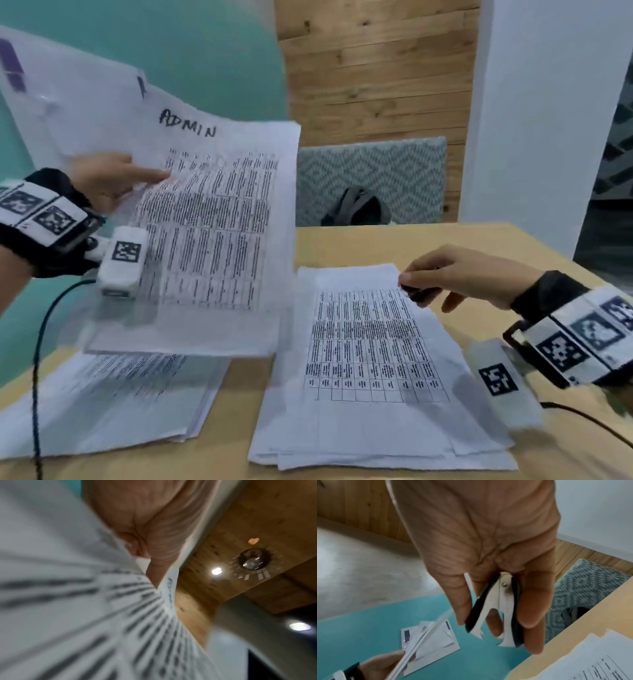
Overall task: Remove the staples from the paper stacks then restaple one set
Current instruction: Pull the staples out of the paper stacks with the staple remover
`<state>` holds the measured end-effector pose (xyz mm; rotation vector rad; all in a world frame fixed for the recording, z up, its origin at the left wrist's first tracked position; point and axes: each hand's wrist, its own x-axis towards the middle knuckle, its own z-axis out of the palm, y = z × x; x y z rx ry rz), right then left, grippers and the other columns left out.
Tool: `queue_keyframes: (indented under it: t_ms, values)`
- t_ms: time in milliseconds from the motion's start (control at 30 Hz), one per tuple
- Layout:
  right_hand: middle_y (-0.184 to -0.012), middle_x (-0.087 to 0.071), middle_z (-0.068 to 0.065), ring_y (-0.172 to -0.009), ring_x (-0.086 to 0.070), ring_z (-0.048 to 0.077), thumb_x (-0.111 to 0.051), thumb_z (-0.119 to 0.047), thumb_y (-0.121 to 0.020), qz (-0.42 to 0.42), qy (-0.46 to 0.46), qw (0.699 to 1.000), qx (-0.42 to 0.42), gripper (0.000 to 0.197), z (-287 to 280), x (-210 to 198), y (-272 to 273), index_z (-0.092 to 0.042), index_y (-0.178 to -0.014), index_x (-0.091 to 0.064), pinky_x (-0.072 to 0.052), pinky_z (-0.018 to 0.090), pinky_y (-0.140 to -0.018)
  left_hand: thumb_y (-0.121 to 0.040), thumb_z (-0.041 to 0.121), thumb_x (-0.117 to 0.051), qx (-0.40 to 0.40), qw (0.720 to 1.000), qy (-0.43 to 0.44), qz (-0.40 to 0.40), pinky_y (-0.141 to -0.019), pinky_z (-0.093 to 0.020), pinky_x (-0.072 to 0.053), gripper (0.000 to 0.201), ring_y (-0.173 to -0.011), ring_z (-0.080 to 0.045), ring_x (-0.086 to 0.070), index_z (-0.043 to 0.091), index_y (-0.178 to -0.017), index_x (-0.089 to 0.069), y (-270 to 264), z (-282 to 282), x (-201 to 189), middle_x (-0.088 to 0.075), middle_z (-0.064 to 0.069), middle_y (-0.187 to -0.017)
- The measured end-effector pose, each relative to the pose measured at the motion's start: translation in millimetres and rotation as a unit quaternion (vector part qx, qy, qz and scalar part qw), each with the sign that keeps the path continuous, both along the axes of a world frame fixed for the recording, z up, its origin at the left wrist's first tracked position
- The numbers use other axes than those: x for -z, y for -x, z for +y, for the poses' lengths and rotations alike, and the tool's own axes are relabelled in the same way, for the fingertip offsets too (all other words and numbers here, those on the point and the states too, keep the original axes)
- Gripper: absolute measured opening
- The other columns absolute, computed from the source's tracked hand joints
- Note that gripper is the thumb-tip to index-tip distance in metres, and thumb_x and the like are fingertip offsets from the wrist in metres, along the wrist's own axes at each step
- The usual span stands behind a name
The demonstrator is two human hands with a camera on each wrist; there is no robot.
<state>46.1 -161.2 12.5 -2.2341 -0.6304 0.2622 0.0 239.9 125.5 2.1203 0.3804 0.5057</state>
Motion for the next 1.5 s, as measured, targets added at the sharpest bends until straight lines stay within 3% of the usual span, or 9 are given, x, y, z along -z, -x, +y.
queue_keyframes:
  t_ms: [133,267,400,533,767,1033,1200,1300,1500]
  values:
    - [-0.08,-0.071,-0.001,-0.075,-0.066,0.01,-0.058,-0.037,-0.088,0.003,0.014,1.0,0.012,0.027,0,4,-3,-0.014,-0.08,-0.071,-0.047,0.017,-0.055,-0.078,0.013,-0.067,-0.046,0.969,-0.034,0.238,-0.042,-0.023,-0.047,0.04,-0.044,-0.021,-0.06,-0.013,-0.106,-0.053,6,57,44,-0.067,-0.014,-0.059]
    - [-0.078,-0.072,-0.001,-0.073,-0.066,0.01,-0.06,-0.037,-0.087,0.017,0.034,0.999,0.016,0.029,2,10,-7,-0.011,-0.08,-0.072,-0.047,0.018,-0.054,-0.09,0.006,-0.055,-0.113,0.937,-0.085,0.32,-0.031,-0.016,-0.033,0.027,-0.026,-0.014,-0.046,-0.007,-0.066,-0.052,0,72,95,-0.05,-0.008,-0.033]
    - [-0.071,-0.066,-0.006,-0.068,-0.061,0.004,-0.058,-0.036,-0.089,0.045,0.098,0.994,-0.015,0.029,2,18,-7,-0.012,-0.079,-0.069,-0.046,0.017,-0.056,-0.086,0.017,-0.064,-0.131,0.895,-0.167,0.394,-0.087,-0.036,-0.044,0.048,-0.111,-0.036,-0.056,-0.013,-0.121,-0.05,-23,85,137,-0.057,-0.03,-0.12]
    - [-0.079,-0.067,-0.007,-0.074,-0.061,0.003,-0.057,-0.031,-0.09,0.086,0.184,0.976,-0.073,0.02,5,26,-5,-0.016,-0.087,-0.07,-0.046,0.017,-0.06,-0.091,0.034,-0.055,-0.125,0.851,-0.274,0.431,-0.094,-0.028,-0.038,0.056,-0.126,-0.027,-0.046,-0.003,-0.132,-0.044,-41,79,129,-0.046,-0.014,-0.14]
    - [-0.061,-0.063,-0.016,-0.068,-0.058,0.003,-0.061,-0.035,-0.087,0.082,0.261,0.956,-0.105,0.018,7,25,0,-0.02,-0.083,-0.07,-0.043,0.017,-0.059,-0.097,0.019,-0.047,0.104,0.885,-0.279,0.357,-0.044,-0.009,-0.043,0.04,-0.106,-0.018,-0.051,0.003,-0.133,-0.043,-74,-53,79,-0.05,-0.011,-0.134]
    - [-0.064,-0.062,-0.013,-0.066,-0.058,0.004,-0.067,-0.035,-0.082,0.07,0.284,0.953,-0.084,0.02,4,24,-3,-0.017,-0.085,-0.072,-0.041,0.018,-0.059,-0.091,0.029,-0.058,0.249,0.805,-0.419,0.337,-0.105,-0.036,-0.033,0.061,-0.132,-0.025,-0.039,0.01,-0.142,-0.032,-154,-181,135,-0.037,-0.008,-0.146]
    - [-0.063,-0.061,-0.013,-0.065,-0.057,0.005,-0.067,-0.036,-0.082,0.068,0.279,0.954,-0.081,0.022,4,26,-7,-0.015,-0.086,-0.073,-0.041,0.016,-0.057,-0.084,0.035,-0.066,0.27,0.773,-0.451,0.355,-0.083,-0.029,-0.037,0.045,-0.1,-0.02,-0.049,0.011,-0.118,-0.051,-176,-193,145,-0.049,-0.008,-0.116]
    - [-0.06,-0.06,-0.013,-0.064,-0.056,0.005,-0.067,-0.035,-0.082,0.069,0.275,0.956,-0.081,0.025,3,28,-9,-0.011,-0.088,-0.072,-0.041,0.016,-0.057,-0.081,0.036,-0.069,0.236,0.817,-0.442,0.286,-0.089,-0.03,-0.04,0.049,-0.111,-0.026,-0.051,0.008,-0.118,-0.055,-182,-186,144,-0.054,-0.01,-0.12]
    - [-0.056,-0.061,-0.017,-0.067,-0.058,0.004,-0.065,-0.036,-0.083,0.075,0.259,0.959,-0.088,0.025,0,27,-11,-0.012,-0.089,-0.073,-0.042,0.017,-0.059,-0.083,0.022,-0.067,0.225,0.882,-0.379,0.169,-0.047,-0.027,-0.015,0.049,-0.051,-0.015,-0.023,0.017,-0.052,-0.029,-179,-176,143,-0.026,-0.001,-0.054]
